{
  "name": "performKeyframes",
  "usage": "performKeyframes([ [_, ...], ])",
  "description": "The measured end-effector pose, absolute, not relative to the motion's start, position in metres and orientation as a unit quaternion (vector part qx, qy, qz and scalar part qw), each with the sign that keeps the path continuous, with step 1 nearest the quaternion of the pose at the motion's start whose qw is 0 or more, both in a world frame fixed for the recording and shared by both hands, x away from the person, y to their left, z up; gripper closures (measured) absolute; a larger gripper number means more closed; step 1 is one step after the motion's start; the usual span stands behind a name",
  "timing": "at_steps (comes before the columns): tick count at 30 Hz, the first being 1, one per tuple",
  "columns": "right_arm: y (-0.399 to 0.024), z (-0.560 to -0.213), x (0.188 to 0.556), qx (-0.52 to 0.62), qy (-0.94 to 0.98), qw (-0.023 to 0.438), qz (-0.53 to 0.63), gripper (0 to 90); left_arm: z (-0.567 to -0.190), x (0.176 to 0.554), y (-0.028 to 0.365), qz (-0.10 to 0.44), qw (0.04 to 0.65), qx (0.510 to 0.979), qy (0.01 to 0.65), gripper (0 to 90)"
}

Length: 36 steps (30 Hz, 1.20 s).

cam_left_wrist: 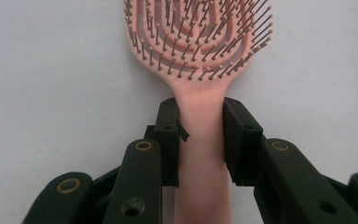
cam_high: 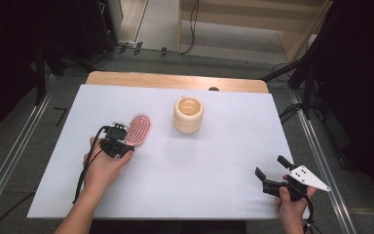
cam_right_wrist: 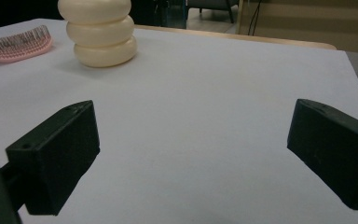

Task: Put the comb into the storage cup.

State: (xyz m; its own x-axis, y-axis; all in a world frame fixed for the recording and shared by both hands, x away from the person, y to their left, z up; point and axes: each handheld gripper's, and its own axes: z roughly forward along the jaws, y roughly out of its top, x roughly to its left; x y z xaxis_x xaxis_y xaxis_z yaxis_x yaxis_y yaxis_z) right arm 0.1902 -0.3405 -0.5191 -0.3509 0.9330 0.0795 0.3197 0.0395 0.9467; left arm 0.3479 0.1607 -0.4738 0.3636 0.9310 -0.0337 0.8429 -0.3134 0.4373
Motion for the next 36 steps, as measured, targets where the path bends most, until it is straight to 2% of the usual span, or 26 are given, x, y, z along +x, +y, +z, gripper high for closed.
performKeyframes([
  [8, -0.341, -0.519, 0.19, 0.482, 0.651, 0.308, 0.499, 0.7, -0.469, 0.345, 0.165, 0.116, 0.231, 0.803, 0.537, 70.4],
  [13, -0.342, -0.519, 0.19, 0.483, 0.65, 0.305, 0.501, 0.7, -0.463, 0.338, 0.173, 0.126, 0.291, 0.789, 0.526, 70.5],
  [25, -0.342, -0.518, 0.19, 0.482, 0.649, 0.309, 0.502, 0.7, -0.457, 0.321, 0.184, 0.149, 0.381, 0.773, 0.485, 70.5],
  [36, -0.342, -0.509, 0.191, 0.474, 0.656, 0.294, 0.508, 0.7, -0.457, 0.308, 0.186, 0.172, 0.427, 0.759, 0.46, 70.5],
])
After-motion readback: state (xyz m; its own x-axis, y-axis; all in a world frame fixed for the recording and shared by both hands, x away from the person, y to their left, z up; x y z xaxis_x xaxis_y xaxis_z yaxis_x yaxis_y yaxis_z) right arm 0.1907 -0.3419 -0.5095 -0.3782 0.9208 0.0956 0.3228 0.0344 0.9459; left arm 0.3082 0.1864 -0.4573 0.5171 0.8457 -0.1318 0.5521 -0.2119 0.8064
